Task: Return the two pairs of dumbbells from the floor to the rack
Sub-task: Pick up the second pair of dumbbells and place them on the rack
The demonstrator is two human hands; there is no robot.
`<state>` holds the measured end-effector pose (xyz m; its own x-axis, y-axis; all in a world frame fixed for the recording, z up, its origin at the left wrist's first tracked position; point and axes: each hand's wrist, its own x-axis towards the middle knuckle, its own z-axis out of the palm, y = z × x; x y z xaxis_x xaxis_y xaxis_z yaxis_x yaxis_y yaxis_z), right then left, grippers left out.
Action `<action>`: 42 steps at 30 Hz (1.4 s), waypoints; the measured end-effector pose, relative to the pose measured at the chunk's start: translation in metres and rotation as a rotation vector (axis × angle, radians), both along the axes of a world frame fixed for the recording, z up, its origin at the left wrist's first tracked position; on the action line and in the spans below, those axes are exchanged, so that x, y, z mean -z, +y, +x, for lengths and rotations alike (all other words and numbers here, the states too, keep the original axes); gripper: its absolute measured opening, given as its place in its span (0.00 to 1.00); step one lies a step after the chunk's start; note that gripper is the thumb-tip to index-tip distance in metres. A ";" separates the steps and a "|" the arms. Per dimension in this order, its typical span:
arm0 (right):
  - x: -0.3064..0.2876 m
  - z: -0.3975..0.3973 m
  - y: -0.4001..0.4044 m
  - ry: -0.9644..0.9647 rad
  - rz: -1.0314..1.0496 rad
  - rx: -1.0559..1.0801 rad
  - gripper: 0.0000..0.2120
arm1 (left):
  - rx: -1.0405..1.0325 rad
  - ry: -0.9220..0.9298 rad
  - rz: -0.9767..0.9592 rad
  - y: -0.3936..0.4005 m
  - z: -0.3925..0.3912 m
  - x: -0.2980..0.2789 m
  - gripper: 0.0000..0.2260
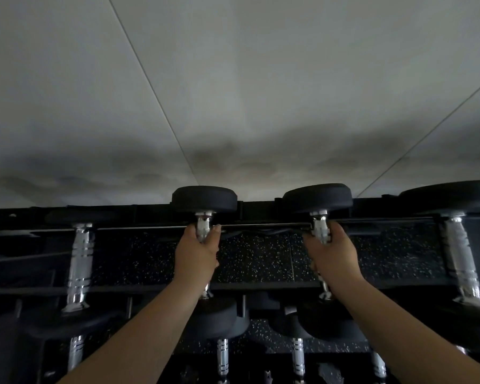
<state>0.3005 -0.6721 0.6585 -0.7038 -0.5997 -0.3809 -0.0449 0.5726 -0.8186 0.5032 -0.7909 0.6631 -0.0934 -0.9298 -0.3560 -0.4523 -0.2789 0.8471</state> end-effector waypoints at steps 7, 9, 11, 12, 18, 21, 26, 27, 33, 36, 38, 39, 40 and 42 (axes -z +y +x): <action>0.000 0.001 0.000 -0.009 -0.012 -0.014 0.05 | 0.019 -0.007 0.001 -0.002 0.001 0.002 0.09; -0.001 0.002 0.000 -0.004 -0.009 -0.025 0.05 | 0.044 -0.024 -0.006 -0.002 0.002 0.002 0.09; -0.002 0.002 0.000 -0.009 -0.013 -0.029 0.06 | 0.086 -0.047 -0.003 -0.003 0.003 0.001 0.09; -0.002 0.003 -0.001 -0.009 -0.013 -0.032 0.06 | 0.111 -0.064 0.001 -0.004 0.004 0.000 0.10; -0.006 0.003 0.001 -0.010 0.021 -0.059 0.12 | 0.247 -0.189 -0.056 0.003 0.012 -0.006 0.16; -0.008 0.001 0.005 -0.020 0.052 -0.106 0.18 | 0.303 -0.242 -0.083 0.008 0.015 -0.010 0.20; -0.012 -0.002 0.013 -0.028 0.106 -0.201 0.25 | 0.405 -0.360 -0.095 0.014 0.021 -0.022 0.34; -0.013 -0.003 0.015 -0.037 0.116 -0.222 0.26 | 0.420 -0.382 -0.076 0.015 0.022 -0.024 0.36; -0.017 0.001 0.016 -0.107 0.095 -0.199 0.28 | 0.376 -0.324 -0.048 0.017 0.024 -0.024 0.35; -0.018 0.006 0.014 -0.097 0.063 -0.165 0.26 | 0.331 -0.276 -0.044 0.015 0.024 -0.021 0.34; -0.016 0.009 0.012 -0.085 0.038 -0.141 0.24 | 0.290 -0.245 -0.041 0.017 0.021 -0.018 0.33; -0.014 0.011 0.011 -0.082 0.029 -0.129 0.23 | 0.271 -0.233 -0.046 0.018 0.019 -0.016 0.33; -0.012 0.011 0.011 -0.082 0.024 -0.118 0.23 | 0.258 -0.221 -0.056 0.018 0.017 -0.014 0.32; -0.008 0.008 0.011 -0.097 0.022 -0.110 0.24 | 0.249 -0.219 -0.072 0.019 0.016 -0.010 0.32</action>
<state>0.3081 -0.6607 0.6670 -0.5932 -0.6621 -0.4580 -0.0299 0.5866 -0.8093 0.5193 -0.7721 0.6734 -0.2496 -0.9114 -0.3271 -0.6722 -0.0800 0.7360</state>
